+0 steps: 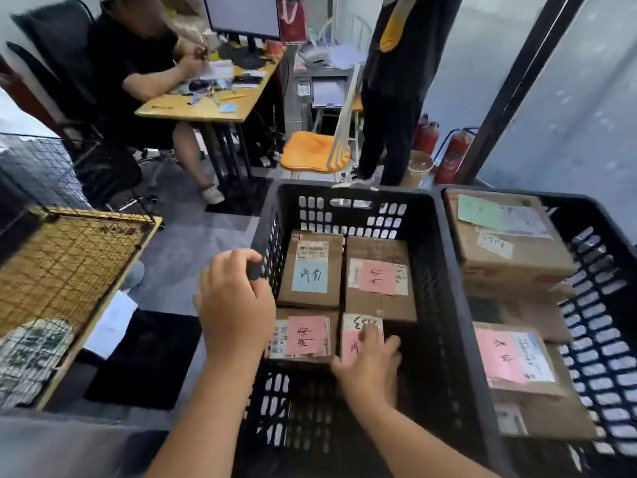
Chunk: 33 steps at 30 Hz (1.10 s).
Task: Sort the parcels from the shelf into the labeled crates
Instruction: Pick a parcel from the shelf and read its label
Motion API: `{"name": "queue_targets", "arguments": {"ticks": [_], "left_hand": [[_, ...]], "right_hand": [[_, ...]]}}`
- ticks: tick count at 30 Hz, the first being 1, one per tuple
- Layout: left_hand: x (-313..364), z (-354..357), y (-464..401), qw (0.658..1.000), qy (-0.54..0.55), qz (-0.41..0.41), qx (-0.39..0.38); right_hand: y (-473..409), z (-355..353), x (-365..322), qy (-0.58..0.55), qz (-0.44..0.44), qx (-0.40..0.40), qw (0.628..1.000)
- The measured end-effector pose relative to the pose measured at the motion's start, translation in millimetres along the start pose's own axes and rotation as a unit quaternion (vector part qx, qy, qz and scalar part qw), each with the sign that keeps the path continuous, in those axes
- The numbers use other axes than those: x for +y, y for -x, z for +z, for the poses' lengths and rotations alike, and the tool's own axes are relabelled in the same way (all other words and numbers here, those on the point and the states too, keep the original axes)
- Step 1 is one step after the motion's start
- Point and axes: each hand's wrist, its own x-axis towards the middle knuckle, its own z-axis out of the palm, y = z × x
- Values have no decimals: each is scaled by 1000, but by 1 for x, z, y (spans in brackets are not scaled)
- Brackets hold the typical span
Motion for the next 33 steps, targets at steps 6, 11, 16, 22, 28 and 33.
{"name": "queue_targets", "arguments": {"ticks": [6,11,16,22,28,33], "left_hand": [[-8,9,-5,981,-25,-111,-157],[-7,9,-6,977,-30,-123,-170],[-14,8,-8,972,-16,-128,-199],[16,-9,-9,973,-51,-92,-204],[94,-53,-7,991,-52,-10,-123],[163,-113,24,998,-64,-9,1]], "right_hand": [[-19,33,15,-38,-39,-2,999],[-32,40,27,-47,-54,-14,997],[-28,23,21,-40,-41,-36,998],[-20,-61,-18,-37,-190,20,981],[-16,-179,-79,-32,-381,88,920],[15,-260,-109,-34,-517,104,849]]}}
